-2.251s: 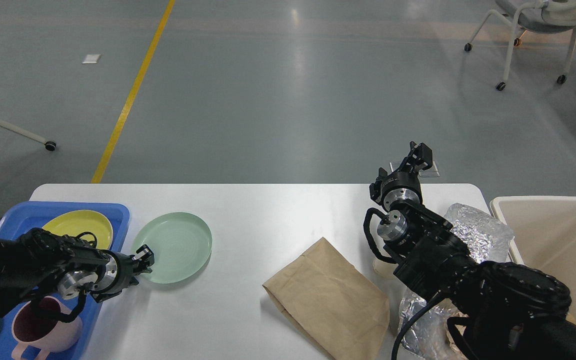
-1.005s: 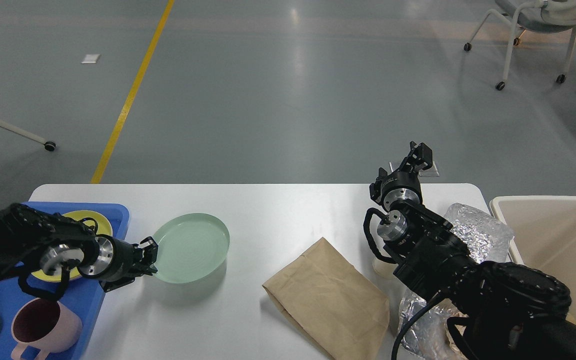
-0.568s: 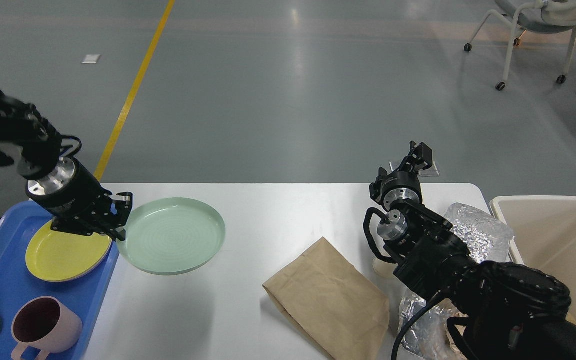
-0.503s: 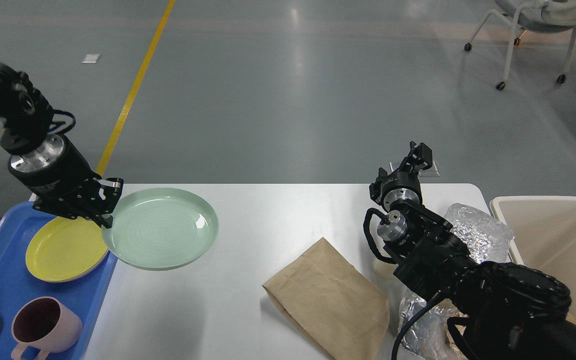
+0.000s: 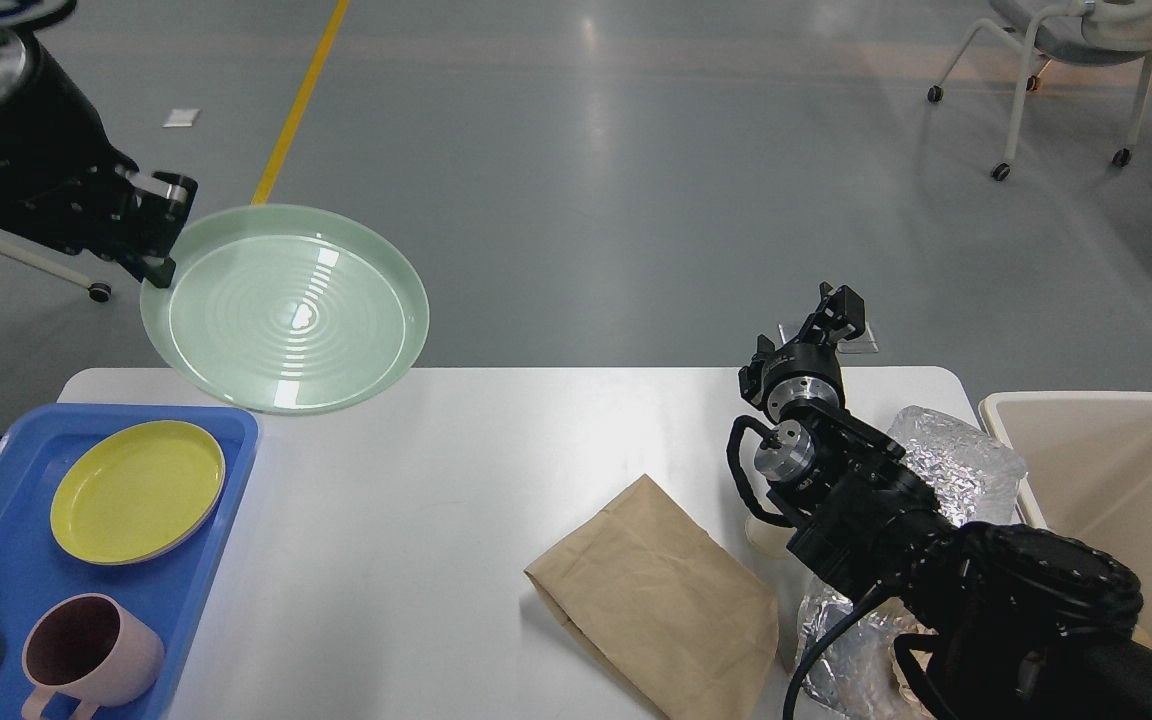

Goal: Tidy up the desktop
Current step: 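Lift the green plate and carry it over the yellow plate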

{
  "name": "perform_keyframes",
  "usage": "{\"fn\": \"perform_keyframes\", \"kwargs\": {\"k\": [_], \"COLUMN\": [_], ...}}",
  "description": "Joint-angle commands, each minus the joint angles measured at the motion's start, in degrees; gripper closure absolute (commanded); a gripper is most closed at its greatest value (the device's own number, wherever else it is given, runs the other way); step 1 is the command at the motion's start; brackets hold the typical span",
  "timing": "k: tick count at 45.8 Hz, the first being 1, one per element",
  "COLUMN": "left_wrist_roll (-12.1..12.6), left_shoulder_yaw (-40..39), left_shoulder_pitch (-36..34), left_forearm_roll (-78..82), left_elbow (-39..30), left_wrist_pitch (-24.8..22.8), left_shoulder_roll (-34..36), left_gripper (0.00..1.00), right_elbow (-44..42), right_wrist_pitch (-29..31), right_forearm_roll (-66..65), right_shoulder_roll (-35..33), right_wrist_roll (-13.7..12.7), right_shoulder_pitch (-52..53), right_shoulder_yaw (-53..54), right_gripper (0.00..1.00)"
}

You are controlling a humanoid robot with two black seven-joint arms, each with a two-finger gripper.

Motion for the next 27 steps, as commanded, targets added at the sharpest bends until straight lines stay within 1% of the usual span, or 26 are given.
{"fn": "perform_keyframes", "kwargs": {"k": [1, 6, 8, 10, 12, 14, 19, 23, 27], "left_wrist_roll": [-0.06, -0.15, -0.58, -1.81, -3.83, -5.24, -7.18, -7.79, -7.79], "left_shoulder_yaw": [1.04, 2.53, 3.41, 3.67, 4.2, 4.99, 5.17, 4.64, 3.5], "left_shoulder_pitch": [-1.99, -0.5, 1.52, 4.06, 7.4, 10.56, 20.31, 27.7, 34.12], "left_forearm_roll": [-0.16, -0.6, -0.87, -0.87, -0.87, -0.87, -1.22, -2.44, -5.78], "left_elbow": [-0.13, 0.05, 0.31, 0.66, 1.28, 2.07, 4.96, 8.22, 11.64], "left_wrist_pitch": [0.01, 0.01, 0.01, 0.01, 0.01, 0.01, 0.01, 6.83, 13.51], "left_shoulder_roll": [1.29, 1.82, 2.87, 4.8, 7.26, 9.19, 14.2, 18.16, 21.76], "left_gripper": [1.0, 1.0, 1.0, 1.0, 1.0, 1.0, 1.0, 0.99, 0.98], "right_elbow": [0.0, 0.0, 0.0, 0.0, 0.0, 0.0, 0.0, 0.0, 0.0], "right_wrist_pitch": [0.0, 0.0, 0.0, 0.0, 0.0, 0.0, 0.0, 0.0, 0.0], "right_forearm_roll": [0.0, 0.0, 0.0, 0.0, 0.0, 0.0, 0.0, 0.0, 0.0], "right_shoulder_roll": [0.0, 0.0, 0.0, 0.0, 0.0, 0.0, 0.0, 0.0, 0.0], "right_wrist_roll": [0.0, 0.0, 0.0, 0.0, 0.0, 0.0, 0.0, 0.0, 0.0], "right_shoulder_pitch": [0.0, 0.0, 0.0, 0.0, 0.0, 0.0, 0.0, 0.0, 0.0], "right_shoulder_yaw": [0.0, 0.0, 0.0, 0.0, 0.0, 0.0, 0.0, 0.0, 0.0], "right_gripper": [0.0, 0.0, 0.0, 0.0, 0.0, 0.0, 0.0, 0.0, 0.0]}}
